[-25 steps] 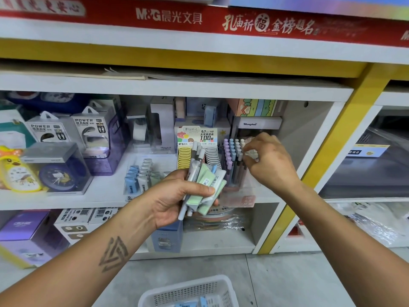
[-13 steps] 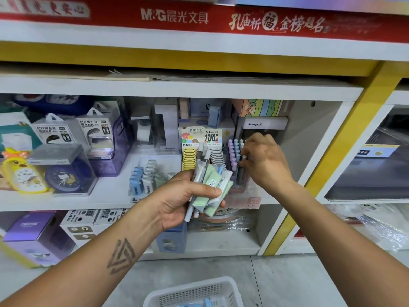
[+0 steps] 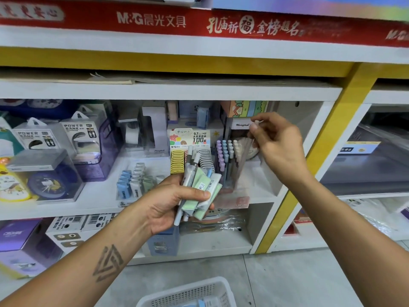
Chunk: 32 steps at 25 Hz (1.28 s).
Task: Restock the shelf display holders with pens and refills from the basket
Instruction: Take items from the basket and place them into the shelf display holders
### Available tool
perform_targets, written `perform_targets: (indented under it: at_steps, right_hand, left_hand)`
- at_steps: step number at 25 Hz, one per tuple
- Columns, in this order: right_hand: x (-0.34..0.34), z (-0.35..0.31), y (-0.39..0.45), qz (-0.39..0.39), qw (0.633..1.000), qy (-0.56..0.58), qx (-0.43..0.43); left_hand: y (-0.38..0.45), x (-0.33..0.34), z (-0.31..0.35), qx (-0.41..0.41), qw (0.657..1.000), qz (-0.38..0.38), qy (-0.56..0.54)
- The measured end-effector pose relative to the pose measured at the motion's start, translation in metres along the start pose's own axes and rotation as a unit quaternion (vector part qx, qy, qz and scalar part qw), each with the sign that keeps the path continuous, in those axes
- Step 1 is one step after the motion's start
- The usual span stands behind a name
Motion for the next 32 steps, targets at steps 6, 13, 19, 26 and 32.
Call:
perform_targets:
  at_steps: [6, 13, 19, 26, 32]
  right_hand:
    - [-0.021, 0.03, -0.007, -0.021, 0.981, -0.189, -0.035]
    - [0.006, 0.044, -0.005, -0.009, 0.963, -0.23, -0.143]
    - [0.022, 0.048, -0.001, -0.045, 0.944, -0.291, -0.146]
    - [0.019, 0.051, -0.001, -0.056, 0.935, -0.328, -0.125]
    - [0.038, 0.051, 0.008, -0.021, 0.943, -0.32, -0.089]
  left_hand:
    - [0.012, 0.011, -0.008, -0.001, 1.0, 0.006, 0.013]
    - [0.029, 0.012, 0.005, 0.018, 1.0, 0.003, -0.003]
    - [0.035, 0.017, 0.007, 0.021, 1.0, -0.002, -0.008]
    - [0.027, 0.014, 0.007, 0.02, 1.0, -0.003, 0.002]
    - [0.026, 0.014, 0.003, 0.012, 1.0, -0.008, -0.007]
Point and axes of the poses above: each hand's wrist, its own y-axis towards the middle knuckle, its own x-axis out of the palm, z = x × y, the point moved 1 cm from there along y, towards the middle knuckle, and after that the axes turned 9 degrees about -y, right-handed, at the moved point
